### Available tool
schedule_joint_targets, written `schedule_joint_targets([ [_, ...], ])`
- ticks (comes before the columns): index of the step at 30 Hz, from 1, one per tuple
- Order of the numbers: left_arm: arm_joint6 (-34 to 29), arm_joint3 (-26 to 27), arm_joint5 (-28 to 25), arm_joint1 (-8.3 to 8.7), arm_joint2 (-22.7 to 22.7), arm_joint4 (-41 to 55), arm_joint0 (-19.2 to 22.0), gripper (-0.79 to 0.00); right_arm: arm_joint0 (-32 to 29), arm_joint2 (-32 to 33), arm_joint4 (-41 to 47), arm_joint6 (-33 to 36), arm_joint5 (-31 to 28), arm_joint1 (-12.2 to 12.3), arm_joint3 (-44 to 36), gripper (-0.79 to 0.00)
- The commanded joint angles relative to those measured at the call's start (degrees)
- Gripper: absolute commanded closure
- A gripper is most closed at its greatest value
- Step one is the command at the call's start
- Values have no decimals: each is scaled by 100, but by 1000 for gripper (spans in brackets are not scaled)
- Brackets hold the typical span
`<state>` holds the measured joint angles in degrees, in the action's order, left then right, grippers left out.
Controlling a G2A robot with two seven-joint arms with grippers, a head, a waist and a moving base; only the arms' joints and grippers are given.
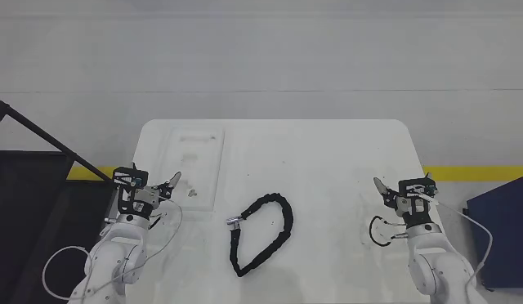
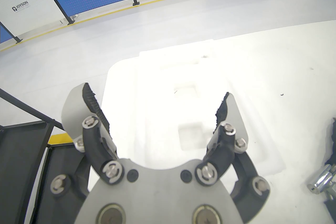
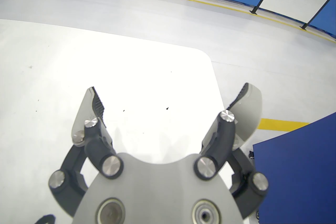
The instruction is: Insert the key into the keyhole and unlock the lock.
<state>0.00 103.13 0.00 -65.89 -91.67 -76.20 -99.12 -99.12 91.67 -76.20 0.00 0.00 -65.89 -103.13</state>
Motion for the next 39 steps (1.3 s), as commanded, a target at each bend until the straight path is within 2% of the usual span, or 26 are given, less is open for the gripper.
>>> schedule_joint_targets([
  [1, 0, 0, 0, 0, 0, 0, 0, -785, 0, 0, 0, 0, 0, 0, 0, -784],
  [30, -66, -6, -89, -3, -10, 41, -1, -785, 0, 0, 0, 0, 0, 0, 0, -785],
  [32, -314, 87, -311, 20, -71, -91, -17, -785, 0, 0, 0, 0, 0, 0, 0, -785],
  [34, -743, 304, -801, 49, -195, 132, -102, -785, 0, 0, 0, 0, 0, 0, 0, -785],
  [36, -1263, 587, -1143, 95, -531, 290, -142, -785, 0, 0, 0, 0, 0, 0, 0, -785],
  [39, -2148, 955, -1387, 130, -935, 938, -99, -785, 0, 0, 0, 0, 0, 0, 0, -785],
])
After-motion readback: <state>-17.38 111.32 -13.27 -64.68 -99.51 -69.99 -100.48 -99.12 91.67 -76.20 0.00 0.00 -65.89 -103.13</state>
